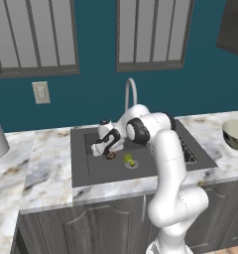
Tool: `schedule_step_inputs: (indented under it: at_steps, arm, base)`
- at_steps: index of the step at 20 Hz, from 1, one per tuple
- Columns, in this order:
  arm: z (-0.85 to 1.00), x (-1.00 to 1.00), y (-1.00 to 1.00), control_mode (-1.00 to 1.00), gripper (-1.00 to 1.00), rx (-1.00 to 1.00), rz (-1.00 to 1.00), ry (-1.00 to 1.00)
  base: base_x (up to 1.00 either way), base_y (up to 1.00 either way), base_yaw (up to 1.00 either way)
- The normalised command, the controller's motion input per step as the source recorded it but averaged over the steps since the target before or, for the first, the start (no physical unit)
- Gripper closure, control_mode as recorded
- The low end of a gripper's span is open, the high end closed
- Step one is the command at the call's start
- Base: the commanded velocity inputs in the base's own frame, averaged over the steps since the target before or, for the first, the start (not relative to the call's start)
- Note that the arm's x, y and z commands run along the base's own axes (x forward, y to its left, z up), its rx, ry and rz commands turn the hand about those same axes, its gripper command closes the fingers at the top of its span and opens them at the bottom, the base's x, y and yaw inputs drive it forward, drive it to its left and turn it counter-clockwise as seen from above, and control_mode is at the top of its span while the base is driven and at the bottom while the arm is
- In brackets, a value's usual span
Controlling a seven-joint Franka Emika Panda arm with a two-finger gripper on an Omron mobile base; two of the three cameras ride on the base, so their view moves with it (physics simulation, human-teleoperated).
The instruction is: Remove the broccoli and potato from the sink. Then move the bowl and cup from the counter to the sink for washing.
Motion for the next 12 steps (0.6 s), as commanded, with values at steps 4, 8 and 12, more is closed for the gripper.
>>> schedule_step_inputs:
  at_steps: [4,8,12]
  arm:
    - [0.32,-0.27,-0.01,-1.0,1.0,-0.03,0.0,-0.14]
    - [0.35,-0.28,-0.02,-1.0,1.0,0.0,0.0,-0.09]
    - [0.37,-0.3,-0.07,-1.0,1.0,0.0,0.0,-0.05]
  base:
    - [0.0,0.0,0.0]
    - [0.0,0.0,0.0]
    - [0.0,0.0,0.0]
